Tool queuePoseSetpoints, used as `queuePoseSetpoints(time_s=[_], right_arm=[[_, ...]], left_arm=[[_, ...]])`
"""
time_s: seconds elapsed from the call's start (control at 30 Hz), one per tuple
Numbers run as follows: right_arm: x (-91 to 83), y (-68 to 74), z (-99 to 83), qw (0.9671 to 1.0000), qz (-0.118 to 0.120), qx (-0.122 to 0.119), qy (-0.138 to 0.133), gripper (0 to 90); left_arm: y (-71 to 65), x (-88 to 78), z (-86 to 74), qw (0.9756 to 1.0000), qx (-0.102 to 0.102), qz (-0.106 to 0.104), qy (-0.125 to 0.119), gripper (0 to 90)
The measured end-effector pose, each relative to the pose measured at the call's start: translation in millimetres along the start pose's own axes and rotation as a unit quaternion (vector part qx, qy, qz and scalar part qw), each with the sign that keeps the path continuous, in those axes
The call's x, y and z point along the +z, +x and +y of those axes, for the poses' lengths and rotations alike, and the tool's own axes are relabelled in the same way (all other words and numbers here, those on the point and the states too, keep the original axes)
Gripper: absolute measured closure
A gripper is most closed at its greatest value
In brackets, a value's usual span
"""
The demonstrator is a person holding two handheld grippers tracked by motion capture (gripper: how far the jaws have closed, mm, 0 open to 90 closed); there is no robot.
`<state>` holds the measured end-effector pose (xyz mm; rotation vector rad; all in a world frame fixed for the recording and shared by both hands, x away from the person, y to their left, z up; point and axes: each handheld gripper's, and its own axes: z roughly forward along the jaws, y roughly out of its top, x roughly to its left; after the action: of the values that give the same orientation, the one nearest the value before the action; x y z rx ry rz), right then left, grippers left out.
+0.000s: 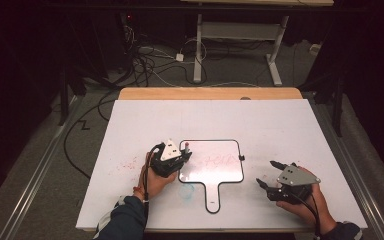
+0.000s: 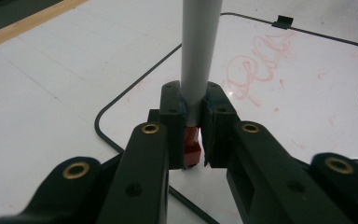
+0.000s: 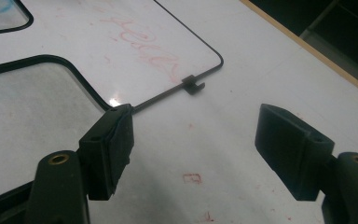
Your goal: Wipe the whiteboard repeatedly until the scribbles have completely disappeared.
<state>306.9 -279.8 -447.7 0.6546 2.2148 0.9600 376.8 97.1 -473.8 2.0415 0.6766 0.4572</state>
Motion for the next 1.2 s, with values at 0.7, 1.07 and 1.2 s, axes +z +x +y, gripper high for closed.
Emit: queuePoseSetpoints(time_s=[0.7,1.07,1.2], right_arm=[[1.4,2.2,0.9,0.9999,0.001,-0.011,0.005,28.8],[0.9,1.5,-0.5,0.9999,-0.001,-0.010,0.008,28.8],[0.5,1.2,-0.5,0.9999,-0.002,-0.009,0.009,28.9]], left_arm=[[-26.6,9.4,6.1,0.9991,0.026,-0.032,0.004,78.7],[0.8,-1.7,-0.9,0.9998,0.011,0.006,0.018,78.6],[5.0,-5.3,-3.2,0.9998,0.001,0.003,0.020,78.6]])
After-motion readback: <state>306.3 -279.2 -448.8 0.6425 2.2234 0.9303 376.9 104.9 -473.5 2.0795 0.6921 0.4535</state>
